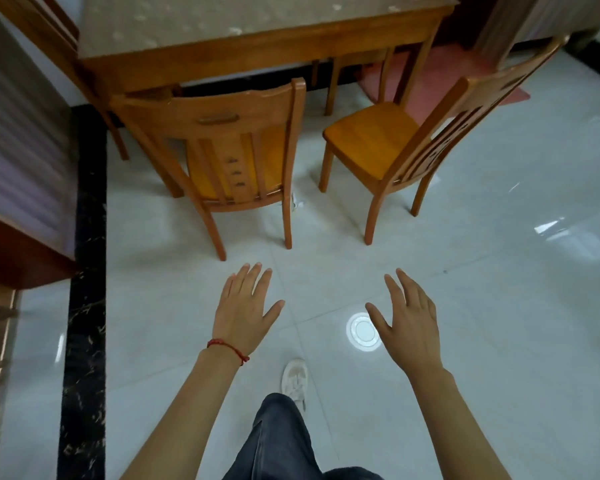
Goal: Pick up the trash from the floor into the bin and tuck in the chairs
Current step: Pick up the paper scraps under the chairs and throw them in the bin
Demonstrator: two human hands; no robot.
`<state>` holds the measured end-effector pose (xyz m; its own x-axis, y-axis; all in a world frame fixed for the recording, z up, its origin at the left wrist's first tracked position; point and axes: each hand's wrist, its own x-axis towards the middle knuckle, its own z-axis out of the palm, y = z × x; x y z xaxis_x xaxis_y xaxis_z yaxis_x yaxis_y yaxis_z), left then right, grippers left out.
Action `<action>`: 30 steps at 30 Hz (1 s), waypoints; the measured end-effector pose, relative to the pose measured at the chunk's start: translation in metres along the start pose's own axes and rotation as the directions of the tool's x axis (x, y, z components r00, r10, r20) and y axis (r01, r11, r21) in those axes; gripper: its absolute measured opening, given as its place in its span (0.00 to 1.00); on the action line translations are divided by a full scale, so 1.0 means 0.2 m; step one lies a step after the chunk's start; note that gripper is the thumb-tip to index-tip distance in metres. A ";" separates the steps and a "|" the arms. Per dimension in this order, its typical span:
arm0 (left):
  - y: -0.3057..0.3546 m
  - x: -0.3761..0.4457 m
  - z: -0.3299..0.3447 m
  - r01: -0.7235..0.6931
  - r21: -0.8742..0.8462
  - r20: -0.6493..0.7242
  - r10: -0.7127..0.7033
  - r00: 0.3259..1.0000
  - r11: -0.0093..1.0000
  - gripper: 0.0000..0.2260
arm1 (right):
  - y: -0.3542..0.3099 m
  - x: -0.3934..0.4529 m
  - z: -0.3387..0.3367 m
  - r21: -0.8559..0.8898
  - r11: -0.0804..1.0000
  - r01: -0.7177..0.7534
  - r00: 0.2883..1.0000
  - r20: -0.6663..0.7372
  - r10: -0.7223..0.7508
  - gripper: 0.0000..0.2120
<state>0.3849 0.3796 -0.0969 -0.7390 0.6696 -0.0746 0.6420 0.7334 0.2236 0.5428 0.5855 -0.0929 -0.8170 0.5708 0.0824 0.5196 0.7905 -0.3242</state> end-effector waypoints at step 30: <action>0.37 1.89 0.10 0.244 -0.096 0.091 -0.235 0.968 0.965 0.33 | 0.48 2.19 0.24 0.077 0.962 0.264 0.933 0.233 -0.274 0.27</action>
<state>0.1578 0.6899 -0.1273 -0.8475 0.4860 -0.2135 0.4197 0.8597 0.2910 0.2225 0.9002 -0.1323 -0.9631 0.2637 -0.0540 0.2650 0.8935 -0.3626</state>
